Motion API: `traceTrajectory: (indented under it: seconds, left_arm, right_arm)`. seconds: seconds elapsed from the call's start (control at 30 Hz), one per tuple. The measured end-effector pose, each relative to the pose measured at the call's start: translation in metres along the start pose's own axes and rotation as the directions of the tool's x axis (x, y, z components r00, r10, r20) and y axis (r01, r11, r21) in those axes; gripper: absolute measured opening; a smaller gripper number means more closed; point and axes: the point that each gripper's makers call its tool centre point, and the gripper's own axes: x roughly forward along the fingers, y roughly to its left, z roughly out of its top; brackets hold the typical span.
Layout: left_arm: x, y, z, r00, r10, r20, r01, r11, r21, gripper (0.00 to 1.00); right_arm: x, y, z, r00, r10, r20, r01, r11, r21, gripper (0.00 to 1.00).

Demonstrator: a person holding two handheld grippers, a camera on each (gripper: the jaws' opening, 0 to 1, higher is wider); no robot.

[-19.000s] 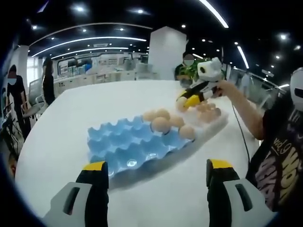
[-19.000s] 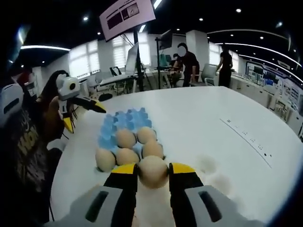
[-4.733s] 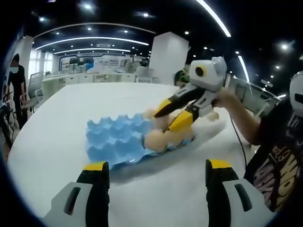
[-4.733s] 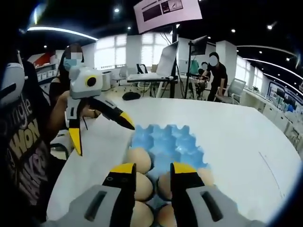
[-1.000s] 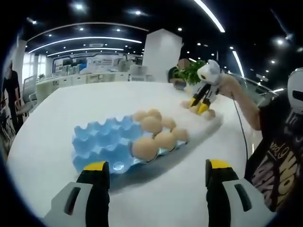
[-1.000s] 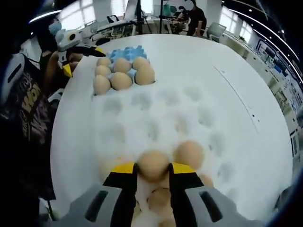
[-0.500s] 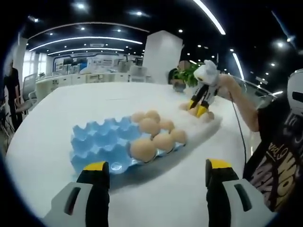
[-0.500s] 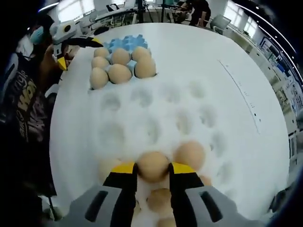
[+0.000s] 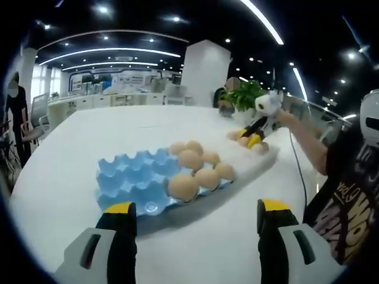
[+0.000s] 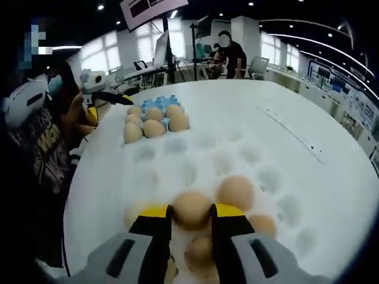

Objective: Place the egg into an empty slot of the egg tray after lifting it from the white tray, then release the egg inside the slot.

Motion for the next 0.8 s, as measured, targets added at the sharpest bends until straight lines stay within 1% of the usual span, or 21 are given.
traceTrajectory:
  seconds: [0.1, 0.27, 0.4, 0.57, 0.67, 0.8]
  left_arm:
    - [-0.001, 0.001, 0.0, 1.0, 0.005, -0.002, -0.005, 1.0, 0.002, 0.85]
    - [-0.004, 0.003, 0.0, 1.0, 0.012, 0.003, -0.012, 1.0, 0.001, 0.85]
    - [-0.005, 0.004, -0.001, 1.0, 0.017, 0.002, -0.017, 1.0, -0.003, 0.85]
    - [-0.005, 0.005, -0.002, 1.0, 0.017, 0.003, -0.017, 1.0, -0.007, 0.85]
    - [-0.004, 0.005, -0.002, 1.0, 0.016, 0.0, -0.016, 1.0, -0.007, 0.85]
    - [-0.003, 0.004, -0.002, 1.0, 0.01, -0.001, -0.01, 1.0, -0.005, 0.85]
  right_arm:
    - [-0.002, -0.006, 0.002, 0.999, 0.008, 0.044, -0.01, 0.999, 0.036, 0.27]
    - [-0.003, -0.013, 0.003, 0.998, 0.013, 0.069, -0.017, 0.998, 0.06, 0.27]
    - [-0.003, -0.013, 0.003, 0.997, 0.014, 0.071, -0.019, 0.997, 0.068, 0.27]
    - [-0.005, -0.011, 0.007, 0.993, 0.017, 0.114, -0.028, 0.995, 0.095, 0.27]
    - [-0.008, -0.011, 0.013, 0.988, 0.017, 0.152, -0.035, 0.993, 0.111, 0.27]
    - [-0.009, -0.007, 0.018, 0.984, 0.019, 0.175, -0.04, 0.992, 0.117, 0.27]
